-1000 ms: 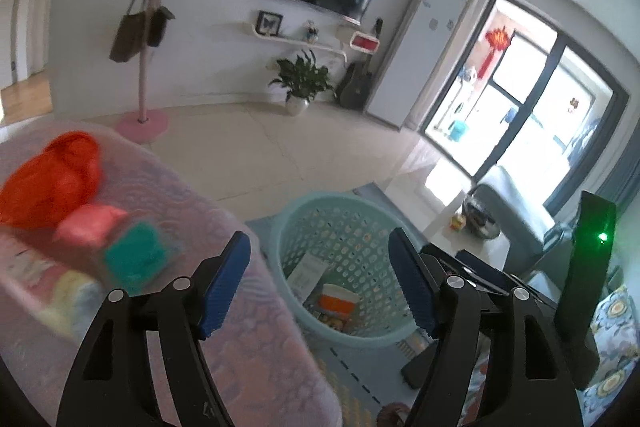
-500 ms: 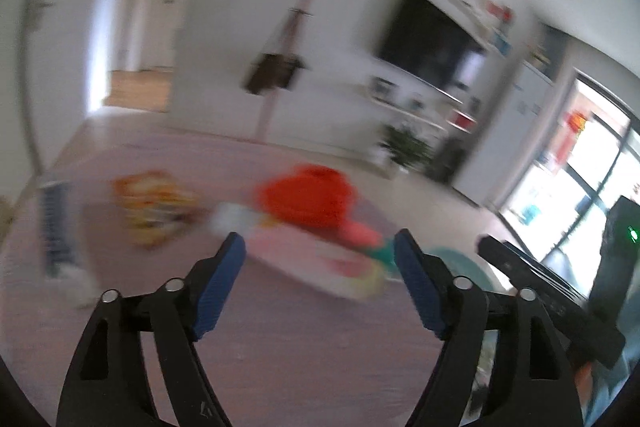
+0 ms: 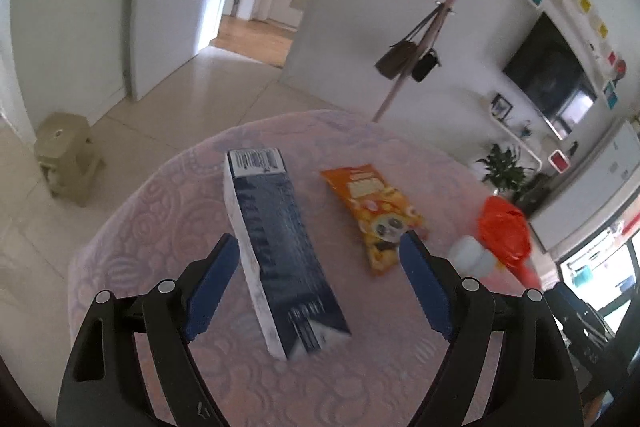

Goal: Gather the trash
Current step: 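Grasp the dark blue carton with the left tool while the right tool grasps the pink bottle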

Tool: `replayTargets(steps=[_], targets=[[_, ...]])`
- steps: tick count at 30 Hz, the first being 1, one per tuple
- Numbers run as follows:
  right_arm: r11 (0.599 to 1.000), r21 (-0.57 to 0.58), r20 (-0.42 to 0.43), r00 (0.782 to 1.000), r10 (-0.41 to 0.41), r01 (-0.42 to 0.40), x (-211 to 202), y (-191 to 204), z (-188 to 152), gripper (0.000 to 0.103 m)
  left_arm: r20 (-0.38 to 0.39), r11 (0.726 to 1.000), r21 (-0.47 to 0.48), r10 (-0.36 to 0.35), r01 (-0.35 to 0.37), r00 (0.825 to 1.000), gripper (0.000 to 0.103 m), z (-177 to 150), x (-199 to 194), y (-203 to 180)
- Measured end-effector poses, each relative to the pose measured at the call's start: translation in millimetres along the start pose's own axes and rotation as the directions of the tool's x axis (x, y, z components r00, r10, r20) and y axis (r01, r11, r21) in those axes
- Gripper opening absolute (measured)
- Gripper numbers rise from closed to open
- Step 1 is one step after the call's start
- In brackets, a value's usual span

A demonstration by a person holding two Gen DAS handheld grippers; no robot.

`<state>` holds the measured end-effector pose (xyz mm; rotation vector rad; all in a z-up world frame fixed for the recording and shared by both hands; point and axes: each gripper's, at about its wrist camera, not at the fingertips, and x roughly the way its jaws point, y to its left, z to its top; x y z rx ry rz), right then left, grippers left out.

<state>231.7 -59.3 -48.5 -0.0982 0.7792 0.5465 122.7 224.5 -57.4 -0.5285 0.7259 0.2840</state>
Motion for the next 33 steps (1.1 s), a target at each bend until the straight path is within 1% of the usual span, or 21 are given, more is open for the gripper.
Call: replayTargets(steps=[3, 5, 7, 9, 10, 12, 13, 14, 15, 16, 19, 20, 21, 23, 25, 27, 30, 31, 33], targets=[[1.000, -0.018, -0.049, 0.999, 0.000, -0.001, 15, 3, -2, 0.067, -0.027, 0.998, 0.029, 0.049, -0.049, 0.998, 0.080, 8, 13, -4], [0.999, -0.026, -0.082, 0.996, 0.021, -0.023, 22, 4, -3, 0.067, -0.031, 0.992, 0.055, 0.113, -0.111, 0.993, 0.080, 13, 22, -4], [0.999, -0.037, -0.111, 0.993, 0.027, -0.031, 24, 6, -7, 0.067, -0.035, 0.989, 0.065, 0.134, -0.131, 0.990, 0.080, 10, 27, -1], [0.996, -0.038, -0.142, 0.987, 0.071, -0.077, 22, 11, -12, 0.067, -0.049, 0.988, 0.070, 0.143, -0.139, 0.989, 0.076, 7, 31, 0], [0.995, -0.040, -0.150, 0.985, 0.089, -0.096, 20, 14, -14, 0.067, -0.055, 0.988, 0.071, 0.140, -0.136, 0.989, 0.073, 6, 32, 2], [0.990, -0.054, -0.165, 0.979, 0.122, -0.132, 14, 23, -20, 0.067, -0.080, 0.991, 0.067, 0.120, -0.115, 0.990, 0.061, 3, 33, 6], [0.984, -0.055, -0.173, 0.972, 0.156, -0.168, 10, 27, -22, 0.067, -0.083, 0.992, 0.067, 0.111, -0.106, 0.990, 0.058, -1, 32, 8], [0.980, -0.055, -0.175, 0.968, 0.180, -0.193, 8, 32, -24, 0.067, -0.085, 0.993, 0.071, 0.105, -0.099, 0.991, 0.052, -4, 30, 10], [0.975, -0.056, -0.174, 0.964, 0.201, -0.213, 6, 37, -25, 0.067, -0.086, 0.992, 0.075, 0.104, -0.098, 0.991, 0.051, -6, 29, 11], [0.975, -0.058, -0.173, 0.964, 0.201, -0.214, 5, 41, -27, 0.067, -0.085, 0.993, 0.075, 0.095, -0.089, 0.992, 0.050, -8, 27, 12], [0.980, -0.082, -0.173, 0.971, 0.163, -0.179, 12, 55, -27, 0.067, -0.087, 0.996, 0.077, 0.052, -0.045, 0.995, 0.041, -14, 20, 14], [0.983, -0.091, -0.178, 0.974, 0.141, -0.159, 18, 60, -27, 0.067, -0.089, 0.996, 0.082, 0.036, -0.028, 0.995, 0.036, -16, 17, 13], [0.986, -0.103, -0.181, 0.977, 0.114, -0.135, 23, 66, -27, 0.067, -0.092, 0.996, 0.088, 0.026, -0.018, 0.995, 0.034, -18, 15, 12], [0.987, -0.109, -0.186, 0.978, 0.098, -0.119, 32, 72, -26, 0.067, -0.103, 0.994, 0.110, 0.015, -0.003, 0.995, 0.033, -24, 12, 10], [0.987, -0.087, -0.201, 0.973, 0.117, -0.137, 40, 77, -29, 0.067, -0.112, 0.992, 0.125, 0.003, 0.011, 0.994, 0.033, -30, 9, 8], [0.988, -0.079, -0.207, 0.972, 0.110, -0.129, 45, 77, -31, 0.064, -0.116, 0.990, 0.137, -0.005, 0.021, 0.993, 0.033, -36, 5, 7], [0.993, -0.067, -0.221, 0.972, 0.084, -0.101, 52, 76, -34, 0.049, -0.129, 0.987, 0.160, -0.010, 0.030, 0.992, 0.034, -43, 2, 5], [0.993, -0.053, -0.224, 0.971, 0.088, -0.102, 53, 74, -34, 0.046, -0.136, 0.985, 0.167, -0.009, 0.032, 0.991, 0.034, -46, 1, 3], [0.994, -0.039, -0.219, 0.971, 0.095, -0.106, 52, 72, -34, 0.046, -0.154, 0.983, 0.182, -0.006, 0.034, 0.988, 0.035, -51, 1, 1]])
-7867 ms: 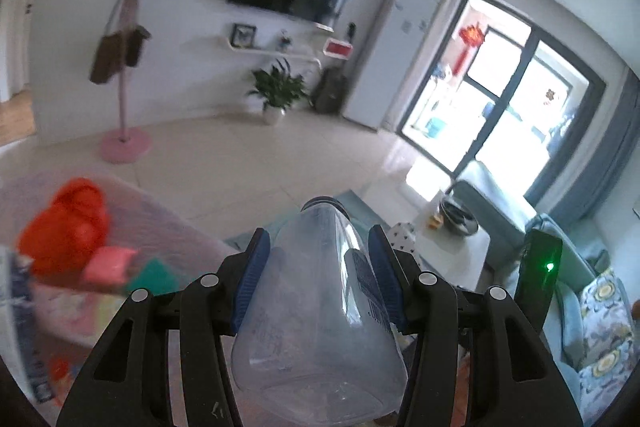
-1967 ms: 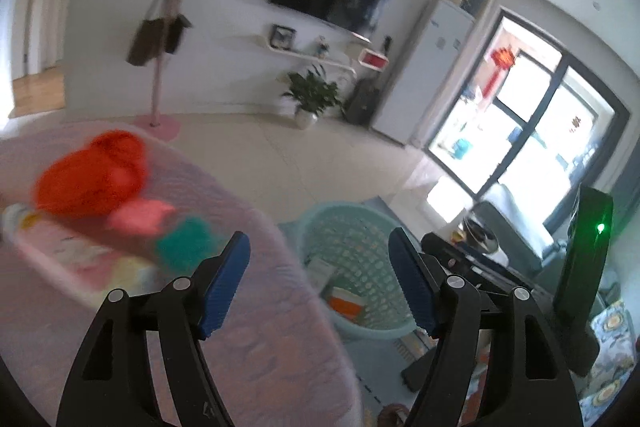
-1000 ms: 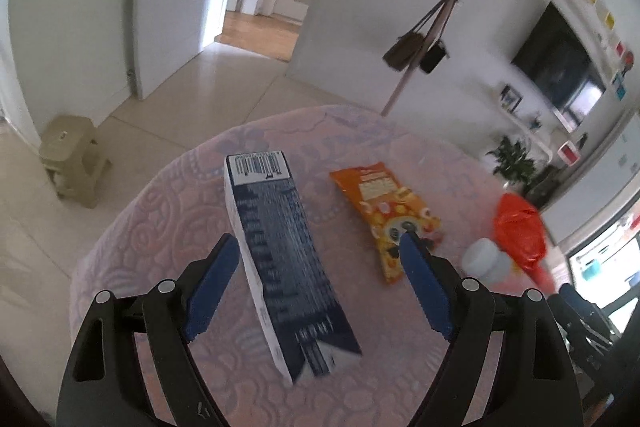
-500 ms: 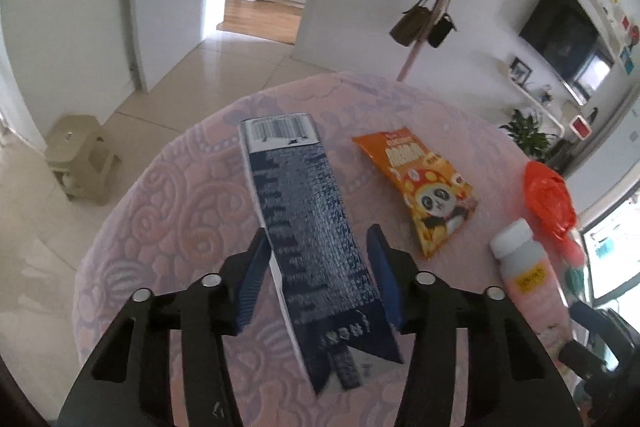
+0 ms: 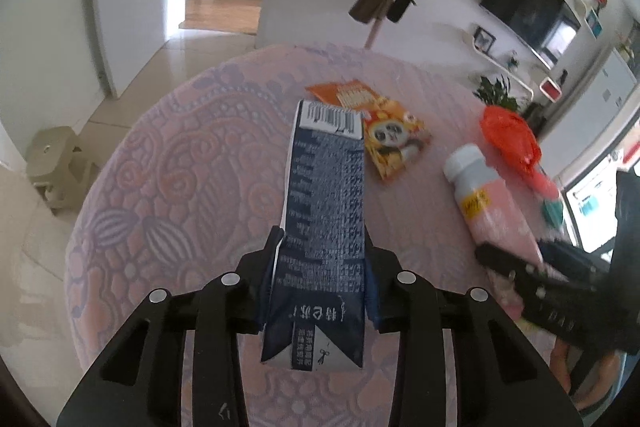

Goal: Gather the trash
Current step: 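Grasp the dark blue carton with the left tool while the right tool grasps the pink bottle, then carry the dark blue carton and pink bottle over the basket and open both tools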

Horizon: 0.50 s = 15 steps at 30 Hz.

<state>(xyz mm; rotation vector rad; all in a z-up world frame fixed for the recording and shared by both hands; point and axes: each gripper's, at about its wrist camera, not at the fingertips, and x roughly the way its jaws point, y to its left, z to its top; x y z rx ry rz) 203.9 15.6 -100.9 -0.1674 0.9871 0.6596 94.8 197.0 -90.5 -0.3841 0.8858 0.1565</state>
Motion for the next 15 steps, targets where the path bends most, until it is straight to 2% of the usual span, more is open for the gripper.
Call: replayTargets(steps=[4, 7, 8, 10, 15], targets=[[1.000, 0.022, 0.010, 1.000, 0.009, -0.010, -5, -2, -6, 0.046, -0.002, 1.000, 0.006, 0.006, -0.006, 1.000, 0.034, -4, -1, -1], [0.999, 0.044, 0.006, 1.000, 0.004, -0.004, -13, -6, -12, 0.045, 0.006, 0.992, -0.046, -0.120, 0.120, 0.993, 0.033, -5, -6, 5], [0.998, 0.057, -0.002, 1.000, 0.005, -0.005, -15, -8, -12, 0.045, 0.011, 0.977, -0.071, -0.202, 0.202, 0.979, 0.033, -6, -8, 6], [0.994, 0.099, -0.005, 0.999, 0.049, -0.049, -21, -17, -16, 0.045, 0.014, 0.956, -0.087, -0.280, 0.280, 0.960, 0.033, -7, -11, 3], [0.986, 0.142, 0.052, 0.995, 0.081, -0.088, -48, -30, -26, 0.045, 0.054, 0.935, -0.022, -0.353, 0.354, 0.934, 0.033, -8, -30, -26]])
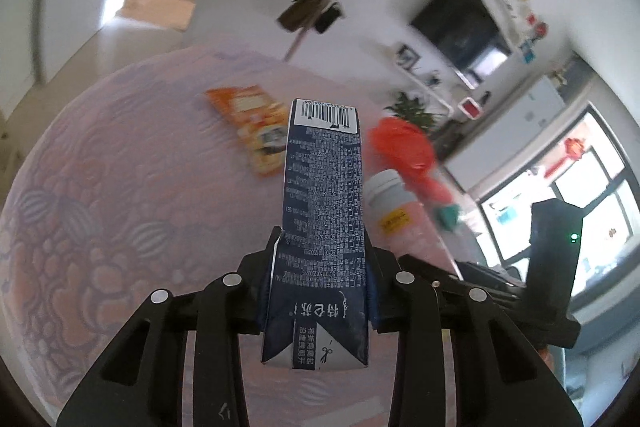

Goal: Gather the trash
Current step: 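Carry the dark blue carton and pink bottle over the basket and open both tools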

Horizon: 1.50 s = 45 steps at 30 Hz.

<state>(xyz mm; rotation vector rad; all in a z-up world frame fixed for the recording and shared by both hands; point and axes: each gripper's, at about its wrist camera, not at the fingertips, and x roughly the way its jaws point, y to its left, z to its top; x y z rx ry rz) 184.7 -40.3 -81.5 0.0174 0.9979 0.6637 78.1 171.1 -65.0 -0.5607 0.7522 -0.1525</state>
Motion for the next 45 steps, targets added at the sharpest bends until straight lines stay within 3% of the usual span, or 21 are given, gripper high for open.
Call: replayTargets(steps=[10, 19, 23, 28, 31, 39, 45], targets=[[0.999, 0.045, 0.183, 0.983, -0.034, 0.026, -87, -30, -4, 0.045, 0.043, 0.987, 0.150, -0.070, 0.063, 0.997, 0.033, 5, 3, -85], [0.977, 0.201, 0.315, 0.939, -0.137, 0.075, -158, -108, -17, 0.045, -0.015, 0.950, 0.285, -0.131, 0.130, 0.991, 0.033, 6, 49, -172], [0.935, 0.310, 0.337, 0.900, -0.278, 0.173, -184, -151, -28, 0.045, -0.070, 0.926, 0.335, -0.159, 0.173, 0.985, 0.033, 3, 80, -209], [0.879, 0.431, 0.324, 0.873, -0.364, 0.207, -203, -209, -43, 0.045, -0.139, 0.891, 0.394, -0.185, 0.226, 0.973, 0.033, -1, 125, -259], [0.824, 0.502, 0.283, 0.851, -0.442, 0.261, -209, -244, -56, 0.046, -0.188, 0.869, 0.413, -0.213, 0.274, 0.959, 0.033, -6, 154, -284], [0.698, 0.641, 0.128, 0.852, -0.507, 0.319, -182, -316, -86, 0.046, -0.321, 0.844, 0.438, -0.174, 0.309, 0.931, 0.033, -28, 242, -328], [0.641, 0.675, 0.042, 0.849, -0.526, 0.364, -155, -349, -92, 0.046, -0.384, 0.839, 0.453, -0.121, 0.301, 0.915, 0.033, -46, 290, -340]])
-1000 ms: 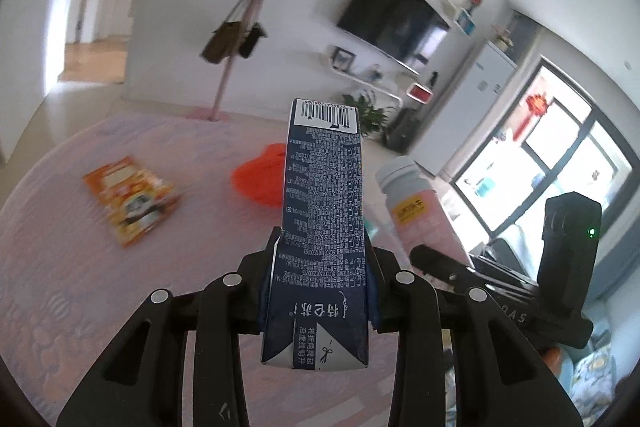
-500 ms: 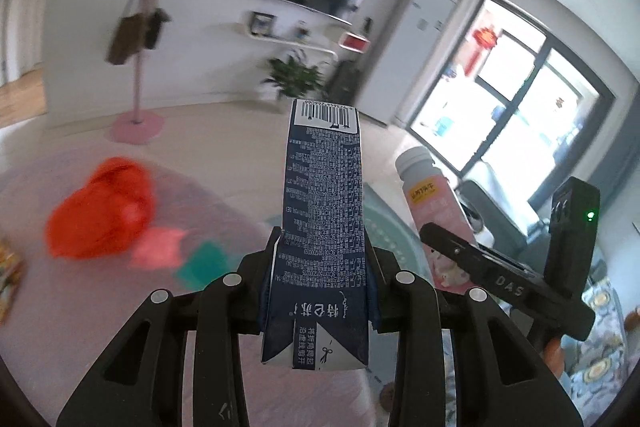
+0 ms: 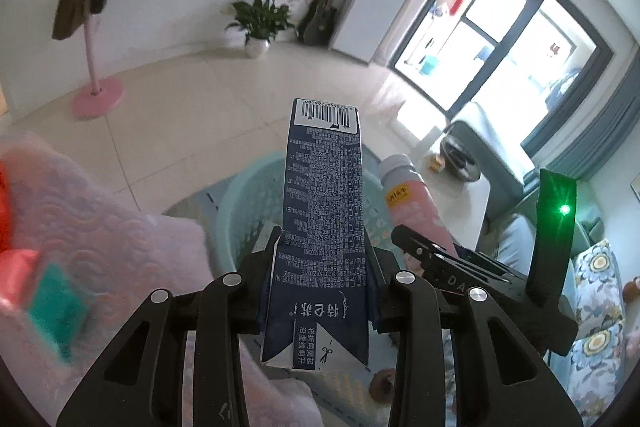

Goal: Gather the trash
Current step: 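Carry the dark blue carton and pink bottle over the basket and open both tools, then grasp the red plastic bag with the left tool while the right tool grasps the teal packet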

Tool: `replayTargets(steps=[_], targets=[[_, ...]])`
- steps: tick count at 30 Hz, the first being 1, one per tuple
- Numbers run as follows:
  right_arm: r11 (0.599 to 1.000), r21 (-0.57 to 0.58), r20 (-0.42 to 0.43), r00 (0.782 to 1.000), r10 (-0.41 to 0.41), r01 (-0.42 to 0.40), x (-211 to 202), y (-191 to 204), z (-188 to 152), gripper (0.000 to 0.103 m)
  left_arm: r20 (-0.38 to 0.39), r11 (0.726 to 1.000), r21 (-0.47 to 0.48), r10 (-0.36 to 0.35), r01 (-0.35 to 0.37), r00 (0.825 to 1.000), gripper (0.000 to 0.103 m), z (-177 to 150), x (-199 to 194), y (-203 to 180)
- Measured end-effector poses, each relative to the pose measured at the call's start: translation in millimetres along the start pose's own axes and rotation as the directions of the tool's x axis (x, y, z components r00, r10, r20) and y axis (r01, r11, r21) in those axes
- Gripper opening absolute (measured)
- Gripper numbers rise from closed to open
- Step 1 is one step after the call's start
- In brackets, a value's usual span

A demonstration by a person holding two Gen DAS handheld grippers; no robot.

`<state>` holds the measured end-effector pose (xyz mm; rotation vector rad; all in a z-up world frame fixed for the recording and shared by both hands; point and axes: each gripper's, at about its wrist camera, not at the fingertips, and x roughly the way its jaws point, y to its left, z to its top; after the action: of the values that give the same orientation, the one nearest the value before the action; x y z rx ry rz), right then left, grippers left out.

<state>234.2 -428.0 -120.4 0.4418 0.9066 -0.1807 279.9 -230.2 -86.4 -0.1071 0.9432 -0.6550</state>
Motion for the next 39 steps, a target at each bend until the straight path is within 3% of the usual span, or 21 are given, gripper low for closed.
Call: replayTargets(steps=[8, 11, 13, 17, 25, 34, 37, 39], targets=[[0.999, -0.003, 0.007, 0.999, -0.034, 0.034, 7, 2, -4, 0.046, -0.014, 0.999, 0.039, 0.022, -0.021, 1.000, 0.034, 1, 20, -11], [0.999, -0.015, 0.038, 0.999, -0.034, 0.035, -4, 7, -2, 0.046, 0.001, 0.999, 0.037, 0.021, -0.021, 1.000, 0.044, 2, 16, -12], [0.999, -0.026, 0.053, 0.998, -0.032, 0.033, -11, 11, 0, 0.046, 0.011, 0.999, 0.043, 0.018, -0.019, 1.000, 0.044, 0, 11, -14], [0.999, -0.038, 0.074, 0.997, -0.027, 0.030, -25, 20, 0, 0.046, 0.050, 0.999, 0.038, 0.024, -0.026, 0.998, 0.056, -2, -8, -11], [0.995, -0.101, 0.116, 0.993, 0.026, -0.014, -55, 56, -5, 0.046, 0.140, 1.000, 0.011, 0.013, -0.015, 0.990, 0.060, -10, -60, -1], [0.963, -0.246, 0.136, 0.980, 0.144, -0.107, -82, 130, -13, 0.046, 0.281, 0.997, -0.056, 0.063, -0.049, 0.958, 0.063, -23, -146, 35], [0.940, -0.308, 0.122, 0.974, 0.189, -0.144, -84, 164, -19, 0.051, 0.327, 0.990, -0.096, 0.126, -0.100, 0.937, 0.064, -28, -175, 55], [0.923, -0.354, 0.117, 0.971, 0.208, -0.155, -85, 189, -24, 0.056, 0.364, 0.980, -0.140, 0.185, -0.143, 0.913, 0.069, -34, -199, 76]])
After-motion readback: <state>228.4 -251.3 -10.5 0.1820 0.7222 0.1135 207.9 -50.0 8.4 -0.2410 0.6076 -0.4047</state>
